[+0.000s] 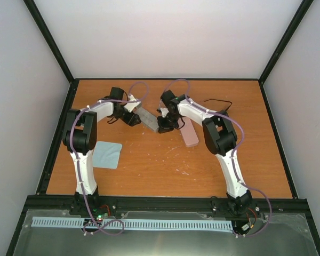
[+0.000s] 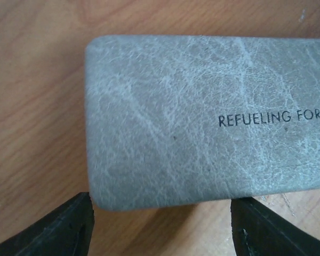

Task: Organize the sunglasses
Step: Adjust the sunglasses case at the center of the board.

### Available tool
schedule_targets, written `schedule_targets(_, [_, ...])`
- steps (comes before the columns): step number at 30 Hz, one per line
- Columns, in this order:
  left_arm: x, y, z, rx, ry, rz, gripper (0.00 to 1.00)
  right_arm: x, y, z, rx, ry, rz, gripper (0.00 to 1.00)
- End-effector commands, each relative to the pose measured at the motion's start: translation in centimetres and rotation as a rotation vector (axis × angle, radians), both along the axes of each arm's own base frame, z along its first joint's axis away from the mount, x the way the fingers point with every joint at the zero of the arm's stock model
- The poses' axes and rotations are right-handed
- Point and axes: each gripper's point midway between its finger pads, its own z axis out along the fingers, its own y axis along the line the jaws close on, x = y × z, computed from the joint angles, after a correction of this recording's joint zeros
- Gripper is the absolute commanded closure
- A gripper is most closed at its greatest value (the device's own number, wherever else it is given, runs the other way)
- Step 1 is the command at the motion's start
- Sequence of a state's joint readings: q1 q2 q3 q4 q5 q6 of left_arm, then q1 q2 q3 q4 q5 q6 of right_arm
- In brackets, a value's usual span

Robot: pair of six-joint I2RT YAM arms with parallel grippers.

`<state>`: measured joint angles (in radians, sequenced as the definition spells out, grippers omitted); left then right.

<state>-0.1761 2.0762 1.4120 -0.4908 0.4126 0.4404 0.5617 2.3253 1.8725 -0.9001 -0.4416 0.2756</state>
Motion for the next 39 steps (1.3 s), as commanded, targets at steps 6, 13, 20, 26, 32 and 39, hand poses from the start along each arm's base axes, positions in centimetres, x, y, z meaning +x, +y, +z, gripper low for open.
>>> schedule_targets(6, [2.0, 0.6, 2.4, -0.005, -0.095, 0.006, 0.23, -2.4, -4.5, 6.5, -0.115, -0.123, 0.039, 0.67])
schedule_targets(13, [1.6, 4.8, 3.7, -0.064, -0.078, 0.109, 0.11, -0.1, -2.7, 8.4, -0.082, -0.304, 0.142, 0.54])
schedule_targets(20, [0.8, 9.0, 4.5, -0.039, -0.095, 0.182, 0.07, 1.2, 1.6, 7.1, -0.094, -0.408, 0.315, 0.46])
schedule_targets(26, [-0.1, 10.6, 4.5, -0.033, -0.094, 0.219, 0.06, 1.2, 3.2, 6.0, -0.098, -0.435, 0.389, 0.35])
schedule_targets(32, [-1.3, 10.7, 3.8, -0.028, -0.081, 0.225, 0.06, 1.7, 3.6, 5.3, -0.137, -0.462, 0.403, 0.29])
schedule_targets(39, [-1.0, 10.8, 3.4, -0.027, -0.078, 0.221, 0.07, 4.2, 3.9, 5.3, -0.2, -0.546, 0.39, 0.25])
